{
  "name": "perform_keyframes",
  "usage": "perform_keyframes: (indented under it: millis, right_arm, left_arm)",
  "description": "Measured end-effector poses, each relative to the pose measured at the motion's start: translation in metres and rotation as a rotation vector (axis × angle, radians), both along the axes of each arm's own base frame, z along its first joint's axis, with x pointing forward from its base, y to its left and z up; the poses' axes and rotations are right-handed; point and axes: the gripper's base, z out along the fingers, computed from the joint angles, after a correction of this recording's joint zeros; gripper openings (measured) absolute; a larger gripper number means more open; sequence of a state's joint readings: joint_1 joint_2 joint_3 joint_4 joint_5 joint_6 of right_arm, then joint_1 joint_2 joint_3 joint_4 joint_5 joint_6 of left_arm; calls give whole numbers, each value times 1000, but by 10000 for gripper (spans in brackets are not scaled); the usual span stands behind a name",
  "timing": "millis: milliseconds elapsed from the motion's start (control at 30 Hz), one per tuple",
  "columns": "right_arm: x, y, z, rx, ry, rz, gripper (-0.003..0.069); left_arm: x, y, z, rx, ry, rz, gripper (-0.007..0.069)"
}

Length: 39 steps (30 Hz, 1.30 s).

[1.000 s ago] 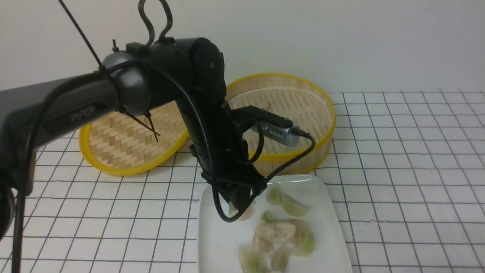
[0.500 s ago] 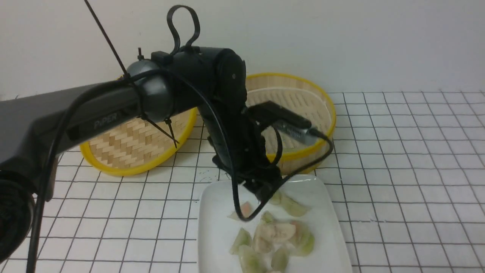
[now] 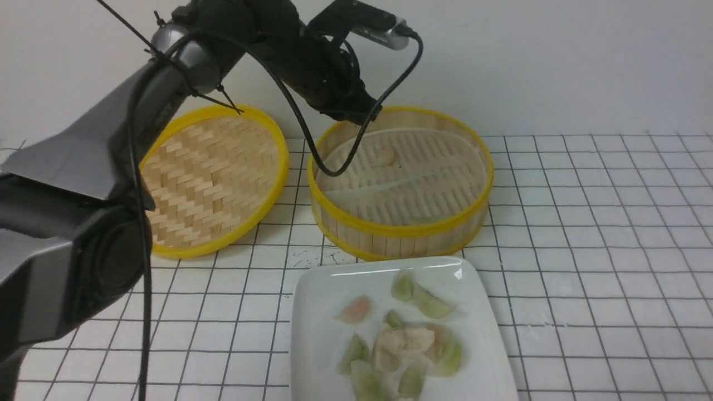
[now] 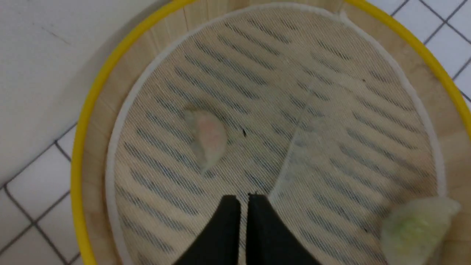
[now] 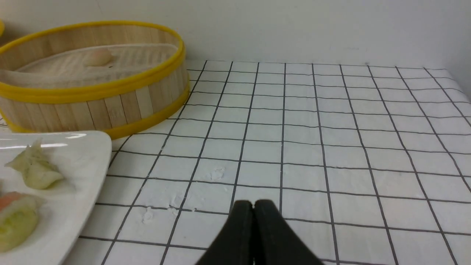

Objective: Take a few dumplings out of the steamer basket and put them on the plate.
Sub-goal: Use the right arm to grab a dumpling from inside the steamer

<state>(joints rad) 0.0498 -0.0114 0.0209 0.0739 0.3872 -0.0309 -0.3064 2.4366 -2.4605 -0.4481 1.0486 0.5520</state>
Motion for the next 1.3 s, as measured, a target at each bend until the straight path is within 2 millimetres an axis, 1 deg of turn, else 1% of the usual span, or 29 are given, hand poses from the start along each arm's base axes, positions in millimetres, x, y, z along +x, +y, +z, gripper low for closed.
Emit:
perform_keyframes:
  millis: [33,100,167,233,267,300,567,667,733,833,900,967,1100,1167,1300]
  right_arm:
    - [0,0,0,0,0,0,-15]
    - [0,0,0,0,0,0,-15]
    - [0,0,0,1,0,0,-15]
    - [0,0,0,1,0,0,-15]
    - [0,0,0,1,0,0,-15]
    - [0,0,0,1,0,0,-15]
    - [0,0,0,1,0,0,-15]
    - [0,0,0,1,0,0,-15]
    - [0,0,0,1,0,0,-15]
    - [0,0,0,1,0,0,-15]
    - [0,0,0,1,0,0,-15]
    - [0,0,0,1,0,0,-15]
    - [0,0,0,1,0,0,-15]
    - [0,0,0,1,0,0,-15]
    - [0,0,0,1,0,0,-15]
  left_arm:
    - [8,1,-12,-9,-6,-10,12]
    - [18,1,-24,-9,-36,-28,15]
    - [22,-1,-37,-1,-41,-47,20]
    - [25,-4,-49,9,-43,-67,45]
    - [25,-4,-50,10,-45,-69,45]
    - [27,-8,-60,19,-55,-87,85]
    - [35,-12,-102,45,-65,-104,344]
    - [37,-12,-111,50,-70,-112,386]
    - [38,-13,-113,48,-92,-118,398]
    - [40,-14,-116,46,-111,-125,388]
    - [40,-14,-117,41,-114,-126,363]
    - [40,-16,-118,34,-115,-125,292]
    - [38,-23,-116,36,-123,-145,69]
    - [36,-25,-113,44,-126,-155,20]
    - [31,-25,-104,65,-98,-189,5]
